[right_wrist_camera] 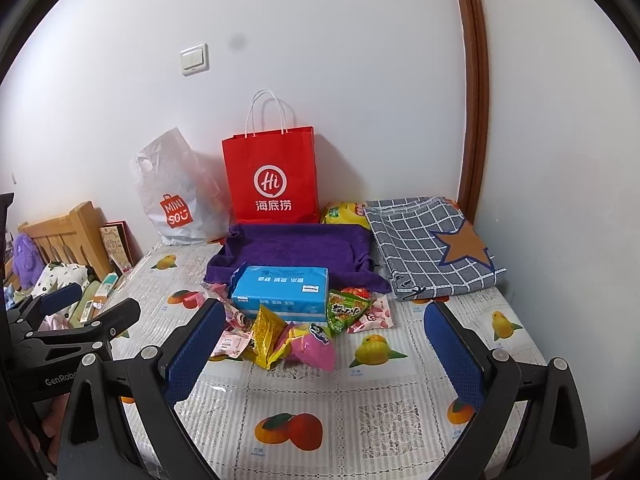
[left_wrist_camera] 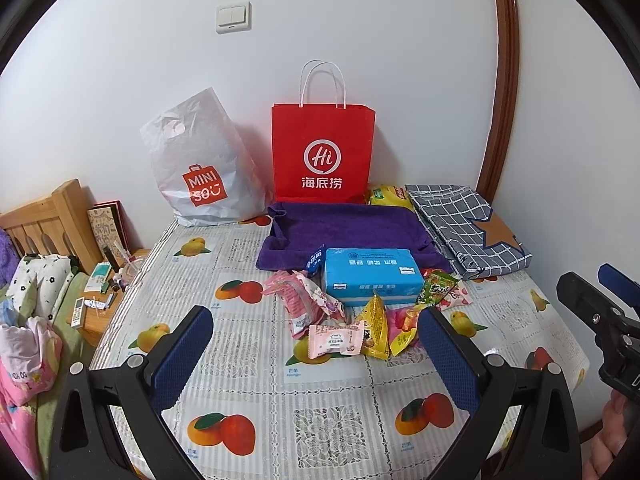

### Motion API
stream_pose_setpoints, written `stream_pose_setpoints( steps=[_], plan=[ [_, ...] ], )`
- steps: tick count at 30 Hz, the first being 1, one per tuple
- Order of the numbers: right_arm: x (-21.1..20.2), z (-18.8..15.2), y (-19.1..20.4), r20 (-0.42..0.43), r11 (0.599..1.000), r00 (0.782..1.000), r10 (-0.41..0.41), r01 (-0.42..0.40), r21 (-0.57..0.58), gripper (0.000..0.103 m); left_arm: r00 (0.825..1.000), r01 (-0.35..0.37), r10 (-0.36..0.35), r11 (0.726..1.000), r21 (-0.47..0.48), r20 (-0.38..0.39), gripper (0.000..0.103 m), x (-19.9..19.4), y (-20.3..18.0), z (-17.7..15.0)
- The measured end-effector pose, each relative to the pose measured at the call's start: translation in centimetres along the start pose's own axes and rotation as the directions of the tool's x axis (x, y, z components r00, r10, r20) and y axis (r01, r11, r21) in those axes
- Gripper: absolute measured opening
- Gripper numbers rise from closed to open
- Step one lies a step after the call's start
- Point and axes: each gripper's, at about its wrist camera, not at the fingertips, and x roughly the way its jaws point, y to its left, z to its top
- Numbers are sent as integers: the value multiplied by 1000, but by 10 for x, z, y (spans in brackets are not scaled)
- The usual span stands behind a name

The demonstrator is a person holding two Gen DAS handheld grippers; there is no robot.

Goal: Organize snacks

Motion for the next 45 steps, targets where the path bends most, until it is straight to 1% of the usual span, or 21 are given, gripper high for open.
stream_pose_setpoints(
  steps=[10,16,22,25,28,31,37,40,43,45],
  plan=[
    [6,0,1,-13,1000,1000,9,-9,-10,99,1000,13,-13,1000,4,0,103,4,-1,-4],
    [37,3,0,-76,1000,997,-8,7,-2,99,999,3,-3,1000,0,-41,103,25,3,-3],
    [77,-1,-8,-148,1000,989,-11,14,19,99,995,-11,10,1000,-8,-104,103,62,12,-5],
    [100,-5,-14,-193,999,981,-10,17,35,99,989,-22,20,1000,-13,-143,102,83,16,-7],
    [127,-10,-20,-244,998,970,-12,25,52,98,980,-16,12,1000,-16,-197,101,107,19,-9],
    [146,-14,-24,-279,998,960,-21,38,56,95,971,-9,5,1000,-18,-237,100,127,22,-10],
    [183,-22,-31,-340,997,940,-32,55,58,94,952,9,-17,1000,-27,-304,100,161,26,-11],
    [199,-25,-31,-369,997,929,-31,55,56,93,947,12,-22,999,-32,-321,99,173,28,-10],
    [211,-26,-33,-400,998,916,-33,54,41,87,941,16,-27,999,-37,-337,94,184,32,-8],
    [217,-26,-39,-404,997,914,-41,64,42,87,938,19,-34,999,-45,-345,94,190,35,-7]
  ],
)
